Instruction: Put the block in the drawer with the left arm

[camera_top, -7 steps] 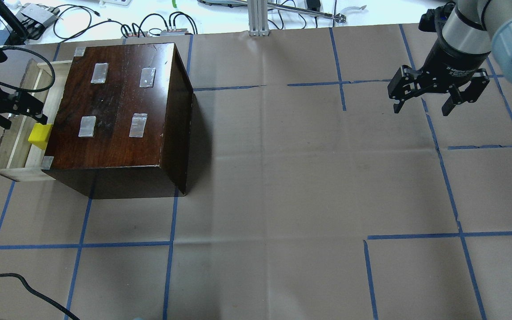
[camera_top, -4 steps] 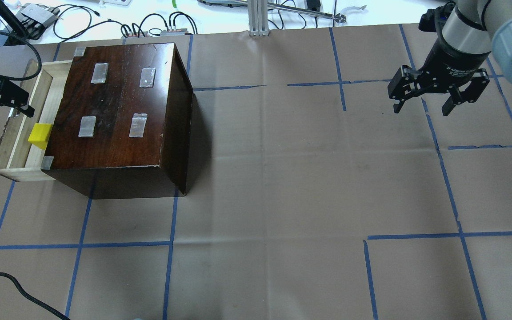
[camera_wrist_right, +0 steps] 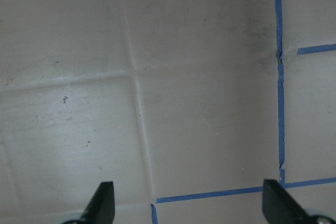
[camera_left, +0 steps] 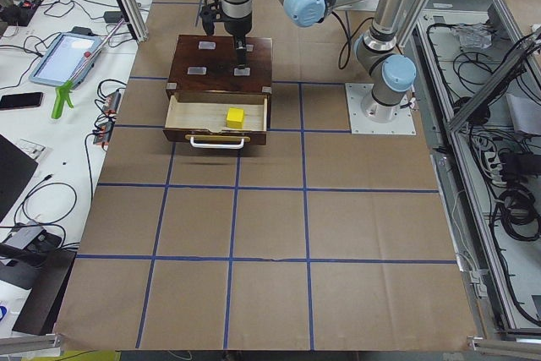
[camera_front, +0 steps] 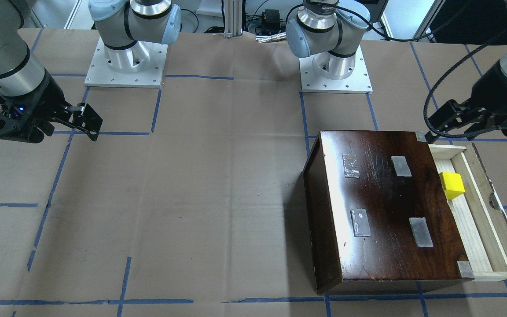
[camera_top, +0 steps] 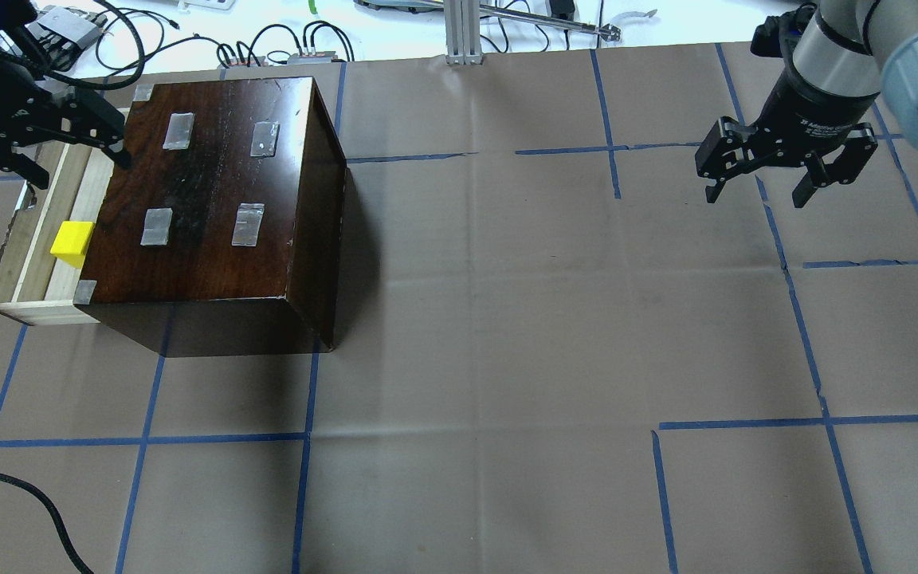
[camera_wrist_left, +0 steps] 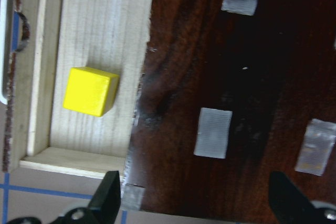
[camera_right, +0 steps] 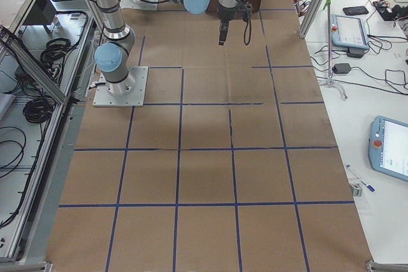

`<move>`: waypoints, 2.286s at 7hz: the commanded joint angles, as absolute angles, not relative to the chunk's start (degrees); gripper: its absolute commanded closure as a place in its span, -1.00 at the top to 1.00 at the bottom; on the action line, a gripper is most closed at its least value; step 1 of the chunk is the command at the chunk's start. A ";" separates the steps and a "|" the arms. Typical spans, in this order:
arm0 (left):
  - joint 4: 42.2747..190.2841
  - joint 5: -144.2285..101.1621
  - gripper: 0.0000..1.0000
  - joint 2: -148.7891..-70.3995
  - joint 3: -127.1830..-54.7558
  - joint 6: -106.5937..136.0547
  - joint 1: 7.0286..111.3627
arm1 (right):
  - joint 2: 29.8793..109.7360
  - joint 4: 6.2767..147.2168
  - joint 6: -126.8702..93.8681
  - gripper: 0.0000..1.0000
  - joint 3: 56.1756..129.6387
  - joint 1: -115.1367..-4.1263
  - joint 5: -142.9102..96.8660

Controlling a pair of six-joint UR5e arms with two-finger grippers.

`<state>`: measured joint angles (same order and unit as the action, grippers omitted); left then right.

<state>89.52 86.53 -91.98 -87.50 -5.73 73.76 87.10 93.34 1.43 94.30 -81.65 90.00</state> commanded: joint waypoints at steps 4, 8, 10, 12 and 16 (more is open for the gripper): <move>89.74 86.84 0.96 -90.53 -89.29 8.08 88.14 | 87.10 93.34 1.49 1.00 94.31 -81.65 89.91; 88.95 89.56 0.96 -90.44 -90.44 2.92 90.09 | 87.10 93.34 1.49 1.00 94.31 -81.65 90.00; 88.95 89.47 0.96 -90.70 -90.44 1.23 90.26 | 87.10 93.34 1.49 1.00 94.31 -81.65 90.00; 88.95 89.47 0.96 -90.62 -90.44 1.23 90.26 | 87.10 93.34 1.49 1.00 94.31 -81.65 90.00; 89.03 89.56 0.96 -90.53 -90.44 1.23 90.26 | 87.10 93.34 1.49 1.00 94.31 -81.65 90.00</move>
<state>89.03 89.49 -90.59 -90.44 1.23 90.26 87.10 93.34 1.49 94.31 -81.65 90.00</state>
